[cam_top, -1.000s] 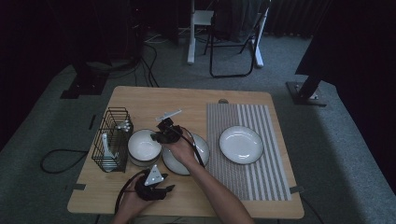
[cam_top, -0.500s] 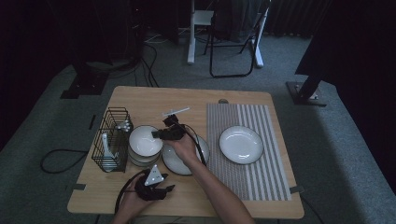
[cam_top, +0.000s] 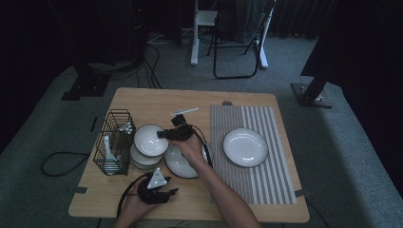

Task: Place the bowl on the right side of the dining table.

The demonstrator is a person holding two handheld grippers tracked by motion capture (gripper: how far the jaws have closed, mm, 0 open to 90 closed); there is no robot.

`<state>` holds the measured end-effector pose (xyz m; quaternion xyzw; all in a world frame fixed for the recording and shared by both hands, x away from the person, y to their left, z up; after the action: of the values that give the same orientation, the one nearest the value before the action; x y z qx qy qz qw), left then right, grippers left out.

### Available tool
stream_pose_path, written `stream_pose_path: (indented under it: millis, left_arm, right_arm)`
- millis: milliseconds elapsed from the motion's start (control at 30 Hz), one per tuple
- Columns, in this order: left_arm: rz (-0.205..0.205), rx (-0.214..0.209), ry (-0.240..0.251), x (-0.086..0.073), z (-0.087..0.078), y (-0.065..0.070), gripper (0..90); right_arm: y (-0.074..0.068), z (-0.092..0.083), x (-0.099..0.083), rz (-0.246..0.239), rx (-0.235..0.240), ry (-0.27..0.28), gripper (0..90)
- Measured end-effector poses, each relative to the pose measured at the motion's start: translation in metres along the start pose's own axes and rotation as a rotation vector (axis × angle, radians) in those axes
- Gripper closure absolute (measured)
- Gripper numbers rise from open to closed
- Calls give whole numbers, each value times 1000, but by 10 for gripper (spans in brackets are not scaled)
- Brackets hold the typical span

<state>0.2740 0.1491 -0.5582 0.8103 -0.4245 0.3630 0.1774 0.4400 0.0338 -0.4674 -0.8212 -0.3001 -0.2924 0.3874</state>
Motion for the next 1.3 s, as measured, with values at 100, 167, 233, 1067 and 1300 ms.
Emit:
stream_pose_path:
  millis: [100,167,233,1067,1300]
  left_arm:
    - [2,1,0,0,0,0,473]
    - [0,0,0,0,0,0,473]
    - [-1,-1,-1,0,0,0,473]
    - [-5,-4,-1,0,0,0,472]
    - [-7,-5,-1,0,0,0,473]
  right_arm:
    - [1,-2,1,6,12,8,822]
    - [2,-4,1,4,16,11,822]
    - [2,-6,1,11,19,12,822]
    - [25,-42,3,75,30,90,820]
    - [31,-51,2,88,21,106,820]
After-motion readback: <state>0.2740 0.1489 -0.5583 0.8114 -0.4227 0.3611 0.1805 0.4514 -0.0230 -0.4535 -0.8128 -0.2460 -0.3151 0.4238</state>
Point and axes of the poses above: each handheld gripper's, and its own axes: z roughly forward along the jaws, x roughly out of its top, y roughly to its right, the point moved 2 cm from there along z, roughly forward along the jaws
